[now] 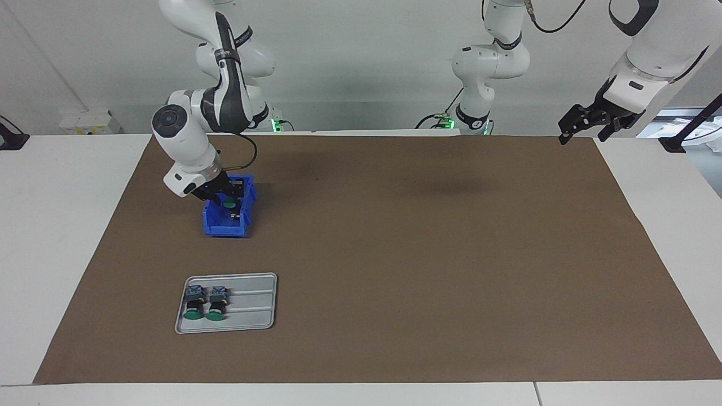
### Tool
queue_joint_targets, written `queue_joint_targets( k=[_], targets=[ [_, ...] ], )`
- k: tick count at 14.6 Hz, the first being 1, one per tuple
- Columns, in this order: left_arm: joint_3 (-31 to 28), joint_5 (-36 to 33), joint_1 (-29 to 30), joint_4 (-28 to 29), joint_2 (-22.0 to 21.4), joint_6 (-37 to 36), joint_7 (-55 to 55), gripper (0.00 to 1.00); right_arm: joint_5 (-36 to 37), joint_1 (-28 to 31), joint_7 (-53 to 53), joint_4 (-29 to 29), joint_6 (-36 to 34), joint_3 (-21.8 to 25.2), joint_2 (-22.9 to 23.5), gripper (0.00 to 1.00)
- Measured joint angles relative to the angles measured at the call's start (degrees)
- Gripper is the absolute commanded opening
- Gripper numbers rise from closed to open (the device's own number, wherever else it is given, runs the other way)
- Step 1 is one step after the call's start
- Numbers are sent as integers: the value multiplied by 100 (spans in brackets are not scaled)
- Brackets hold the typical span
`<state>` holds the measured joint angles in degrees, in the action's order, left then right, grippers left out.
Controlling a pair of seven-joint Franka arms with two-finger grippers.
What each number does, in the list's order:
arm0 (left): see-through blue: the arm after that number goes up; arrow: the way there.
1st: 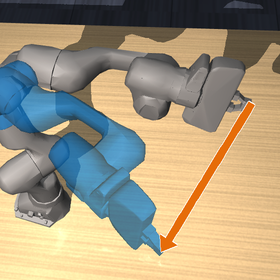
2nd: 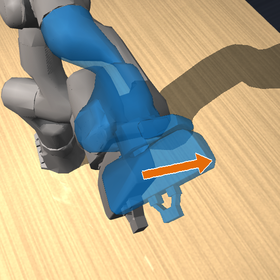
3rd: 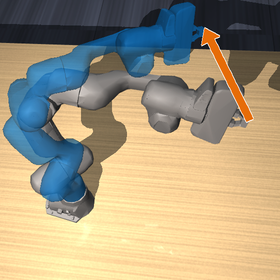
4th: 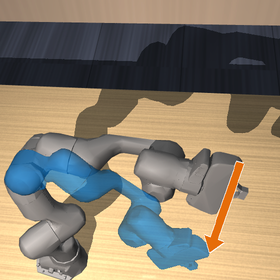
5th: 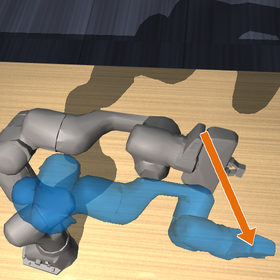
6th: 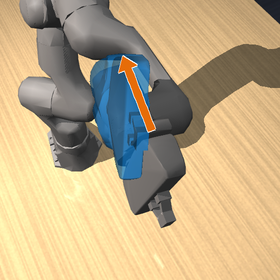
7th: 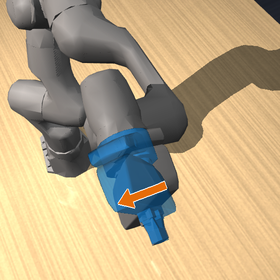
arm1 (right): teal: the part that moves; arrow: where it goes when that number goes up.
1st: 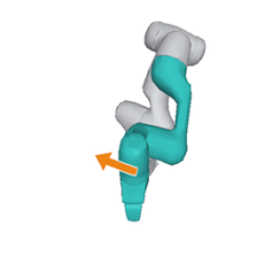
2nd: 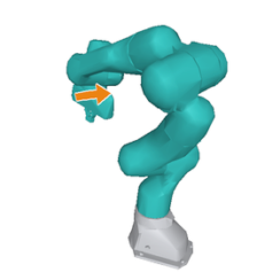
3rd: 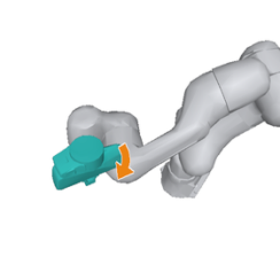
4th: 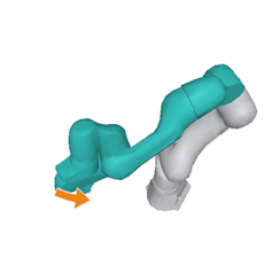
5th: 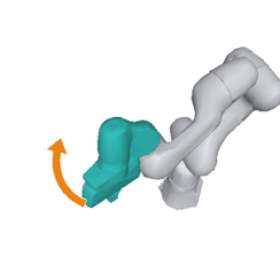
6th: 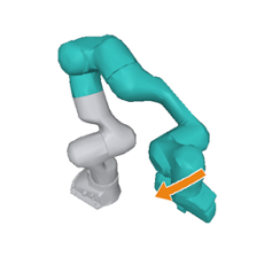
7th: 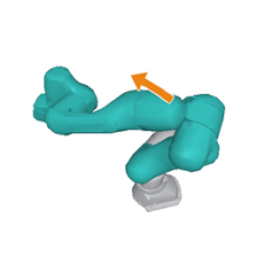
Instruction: Place and press button with both arms
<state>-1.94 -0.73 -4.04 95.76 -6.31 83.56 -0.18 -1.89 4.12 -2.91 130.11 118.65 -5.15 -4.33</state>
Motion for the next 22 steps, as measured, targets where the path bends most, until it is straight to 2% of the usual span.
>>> queue_joint_targets(
  k=[4, 7, 10, 12, 14, 19, 22],
  targets=[
    [0, 0, 0, 0, -31, -38, 0, 100, 3, 78, -1, -961, -798, 7, -166, 100],
    [0, 0, 0, 0, -56, -43, 0, 100, 5, 372, -60, -2084, -1937, 24, -194, 100],
    [0, 0, 0, 1, -60, -51, 0, 100, 40, 459, -100, -3153, -2880, 36, -118, 100],
    [1, 0, 0, 1, -61, -101, 0, 100, 107, 457, -100, -3636, -3220, 32, 27, 100],
    [2, 0, 0, 1, -61, -123, 0, 100, 293, 458, -100, -3869, -3361, 33, 171, 100],
    [2, 0, 0, 2, -61, -129, 0, 100, 507, 450, -100, -4018, -3375, 43, 360, 100],
    [2, 0, 0, 2, -61, -129, 0, 100, 514, 184, -118, -4046, -3375, 289, 378, 100]
  ],
)
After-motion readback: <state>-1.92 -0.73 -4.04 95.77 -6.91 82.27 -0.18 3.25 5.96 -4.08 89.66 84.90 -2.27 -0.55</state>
